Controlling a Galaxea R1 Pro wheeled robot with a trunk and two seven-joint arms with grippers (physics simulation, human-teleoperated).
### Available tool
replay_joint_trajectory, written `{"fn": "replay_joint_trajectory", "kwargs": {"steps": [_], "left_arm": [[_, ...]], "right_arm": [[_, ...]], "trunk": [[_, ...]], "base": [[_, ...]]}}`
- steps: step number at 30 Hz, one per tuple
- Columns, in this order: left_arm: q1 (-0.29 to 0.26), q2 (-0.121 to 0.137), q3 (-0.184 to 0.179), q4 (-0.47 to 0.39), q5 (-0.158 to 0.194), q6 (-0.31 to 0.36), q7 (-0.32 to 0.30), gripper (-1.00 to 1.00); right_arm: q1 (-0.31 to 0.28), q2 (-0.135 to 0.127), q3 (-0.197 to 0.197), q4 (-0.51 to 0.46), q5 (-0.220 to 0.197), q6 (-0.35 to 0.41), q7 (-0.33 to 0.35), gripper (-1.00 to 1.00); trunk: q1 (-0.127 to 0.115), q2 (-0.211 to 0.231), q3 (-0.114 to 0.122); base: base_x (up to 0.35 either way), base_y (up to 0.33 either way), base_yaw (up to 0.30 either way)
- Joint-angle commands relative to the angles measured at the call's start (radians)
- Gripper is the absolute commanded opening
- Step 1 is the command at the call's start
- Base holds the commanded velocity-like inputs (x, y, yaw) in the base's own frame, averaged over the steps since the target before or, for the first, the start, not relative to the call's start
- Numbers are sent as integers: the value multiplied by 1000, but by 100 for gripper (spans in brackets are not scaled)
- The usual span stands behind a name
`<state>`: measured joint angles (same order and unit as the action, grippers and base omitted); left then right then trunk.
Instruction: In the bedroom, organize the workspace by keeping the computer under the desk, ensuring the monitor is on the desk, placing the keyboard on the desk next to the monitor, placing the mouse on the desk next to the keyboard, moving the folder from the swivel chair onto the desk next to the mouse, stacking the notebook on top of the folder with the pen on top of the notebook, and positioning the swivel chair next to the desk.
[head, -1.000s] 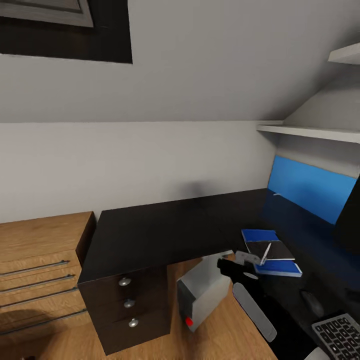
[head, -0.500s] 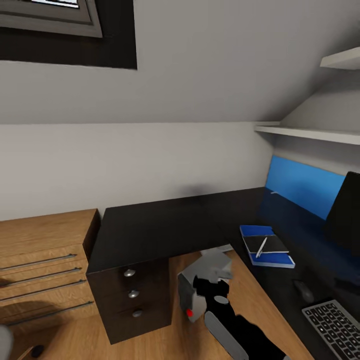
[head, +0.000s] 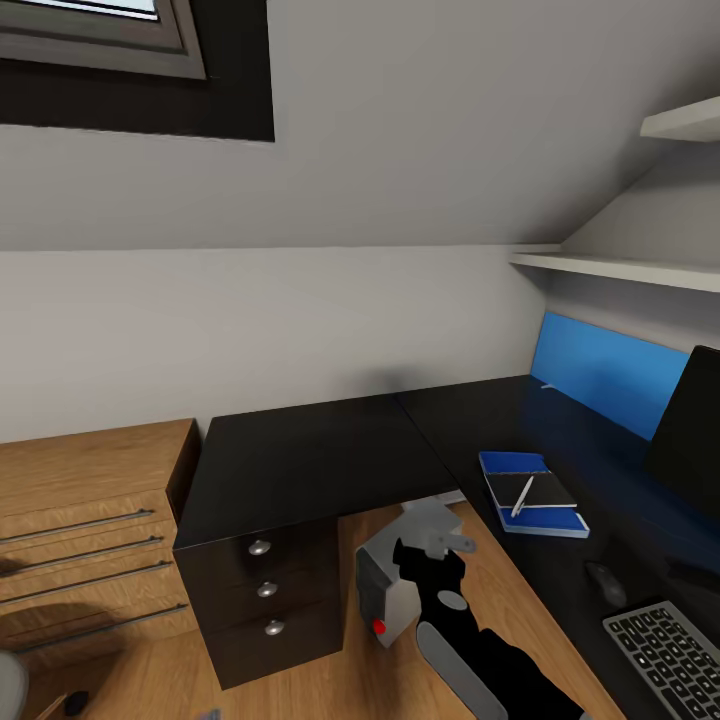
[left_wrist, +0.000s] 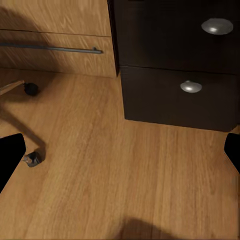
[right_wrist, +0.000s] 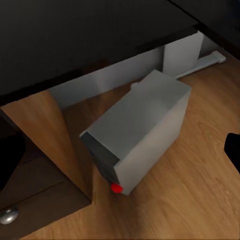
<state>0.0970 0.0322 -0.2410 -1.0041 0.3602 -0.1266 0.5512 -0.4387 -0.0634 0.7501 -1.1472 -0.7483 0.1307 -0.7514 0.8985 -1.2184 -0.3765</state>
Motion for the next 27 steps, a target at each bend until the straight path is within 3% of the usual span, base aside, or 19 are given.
{"fn": "replay_joint_trajectory", "kwargs": {"steps": [1,4,5,27], "left_arm": [[0,1,-4,5,12,-7,4,100],[0,2,-4,18,12,-7,4,100],[0,2,-4,24,13,-7,4,100],[0,3,-3,25,14,-7,4,100]], "right_arm": [[-1,-1,3,-3,-3,0,-8,100],[0,-1,6,-3,-2,-17,-9,100],[0,-3,14,-3,-2,-186,-11,100],[3,-3,18,-20,-3,-185,-10,100]], "trunk": [[0,-1,-1],[0,-1,-1],[0,-1,-1],[0,-1,-1]], "base": [[0,0,0],[-19,0,0],[-300,0,-6],[-302,-17,-5]]}}
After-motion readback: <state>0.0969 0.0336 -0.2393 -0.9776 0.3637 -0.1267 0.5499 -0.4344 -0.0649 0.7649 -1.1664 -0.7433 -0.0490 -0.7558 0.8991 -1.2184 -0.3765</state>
